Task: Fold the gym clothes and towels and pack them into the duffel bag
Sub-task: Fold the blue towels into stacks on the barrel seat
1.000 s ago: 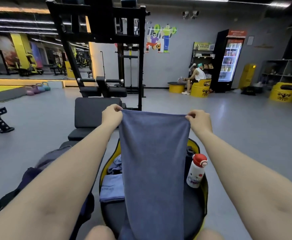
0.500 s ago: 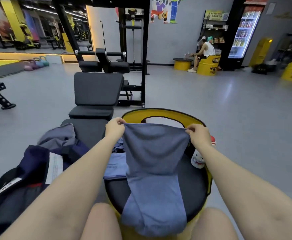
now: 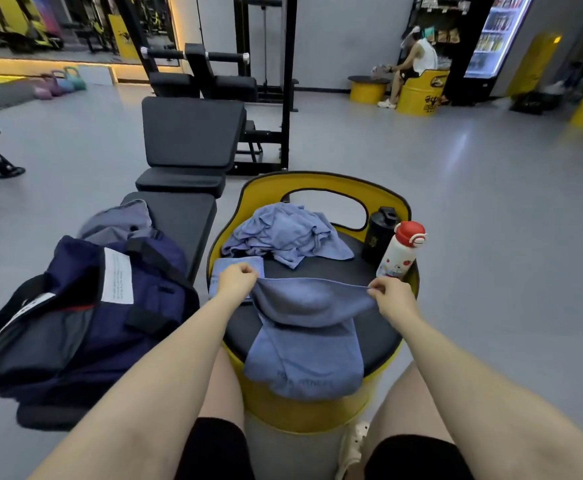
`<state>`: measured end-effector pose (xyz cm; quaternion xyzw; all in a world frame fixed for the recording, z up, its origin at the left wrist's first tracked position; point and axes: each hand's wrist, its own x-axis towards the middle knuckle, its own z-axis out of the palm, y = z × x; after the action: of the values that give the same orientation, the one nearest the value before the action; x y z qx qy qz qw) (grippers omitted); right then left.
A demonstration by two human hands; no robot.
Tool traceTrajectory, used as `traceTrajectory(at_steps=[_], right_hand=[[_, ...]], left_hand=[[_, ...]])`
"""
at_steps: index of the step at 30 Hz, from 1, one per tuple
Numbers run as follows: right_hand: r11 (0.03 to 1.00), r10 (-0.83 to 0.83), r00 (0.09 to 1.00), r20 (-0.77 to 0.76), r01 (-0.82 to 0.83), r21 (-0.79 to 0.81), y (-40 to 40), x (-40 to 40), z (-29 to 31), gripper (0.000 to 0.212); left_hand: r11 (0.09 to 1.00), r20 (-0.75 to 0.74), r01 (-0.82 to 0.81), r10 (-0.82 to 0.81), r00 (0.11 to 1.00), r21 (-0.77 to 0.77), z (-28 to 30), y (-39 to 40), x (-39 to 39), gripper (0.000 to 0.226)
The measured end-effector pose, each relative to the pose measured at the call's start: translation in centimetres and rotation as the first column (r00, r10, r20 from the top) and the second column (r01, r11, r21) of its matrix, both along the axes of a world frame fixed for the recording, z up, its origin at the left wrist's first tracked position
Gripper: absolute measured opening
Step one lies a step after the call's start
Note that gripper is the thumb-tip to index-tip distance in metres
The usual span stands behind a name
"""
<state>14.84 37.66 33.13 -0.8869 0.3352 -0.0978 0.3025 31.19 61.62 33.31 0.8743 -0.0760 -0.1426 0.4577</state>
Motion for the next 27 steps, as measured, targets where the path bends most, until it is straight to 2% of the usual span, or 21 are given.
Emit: traceTrajectory(at_steps=[4,17,22,27], right_hand=[[1.0,0.014,0.997,-0.075,-0.014,0.002,0.8,-1.9,-1.6,0.01],[0.988,0.153,0.947,-0.282,-0.151,0.029,4.1,-6.4,-7.5,0.012],[0.985,0.171,0.939,-0.299,-0.173,0.018,3.6,-5.7,-8.5,0.012],[0.986,0.154,0.942,-0.299,-0.167,-0.018,1.9,-2.8,-8.2,0.013]], left_hand=[[1.0,-0.032,-0.006,0.006,0.999,-0.019,-1.2,1.4,-1.4,0.028],[0.982,-0.105,0.108,-0.093,0.99,0.153,-6.7,4.1,-7.3,0.028],[0.978,-0.089,0.126,-0.113,0.99,0.165,-7.7,3.7,-7.1,0.03],[0.976,-0.091,0.129,-0.115,0.989,0.176,-7.7,1.8,-4.6,0.018]])
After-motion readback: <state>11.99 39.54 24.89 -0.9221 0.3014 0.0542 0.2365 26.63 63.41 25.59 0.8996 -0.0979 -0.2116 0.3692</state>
